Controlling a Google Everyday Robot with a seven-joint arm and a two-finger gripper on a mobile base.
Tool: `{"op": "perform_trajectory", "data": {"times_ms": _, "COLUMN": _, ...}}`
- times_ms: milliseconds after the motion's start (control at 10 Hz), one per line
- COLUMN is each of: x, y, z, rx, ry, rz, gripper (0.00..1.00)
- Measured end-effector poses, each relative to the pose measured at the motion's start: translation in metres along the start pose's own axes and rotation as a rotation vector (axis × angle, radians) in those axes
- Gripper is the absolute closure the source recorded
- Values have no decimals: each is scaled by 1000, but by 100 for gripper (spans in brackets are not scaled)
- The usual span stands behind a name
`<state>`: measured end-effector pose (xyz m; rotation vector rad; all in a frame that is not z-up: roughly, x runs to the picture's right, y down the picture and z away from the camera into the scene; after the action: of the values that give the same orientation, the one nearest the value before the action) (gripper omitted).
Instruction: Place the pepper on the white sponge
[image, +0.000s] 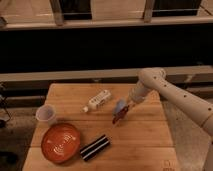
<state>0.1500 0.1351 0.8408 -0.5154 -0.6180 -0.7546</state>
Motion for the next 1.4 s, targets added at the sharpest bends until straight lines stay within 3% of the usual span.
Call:
{"op": "perform_trajectory", "data": {"times_ms": 200, "x": 24, "y": -1, "z": -1, "rx": 0, "ry": 2, "rz": 27, "gripper": 100}}
{"op": "perform_trajectory", "data": {"times_ms": 900, "x": 51, "y": 0, "z": 3, "rx": 17, "ry": -3, "rz": 82, "gripper": 99}}
{"op": "perform_trajectory", "data": {"times_ms": 1400, "x": 51, "y": -12, "z": 9, "rx": 46, "ry": -23, "rz": 90, "gripper": 50}}
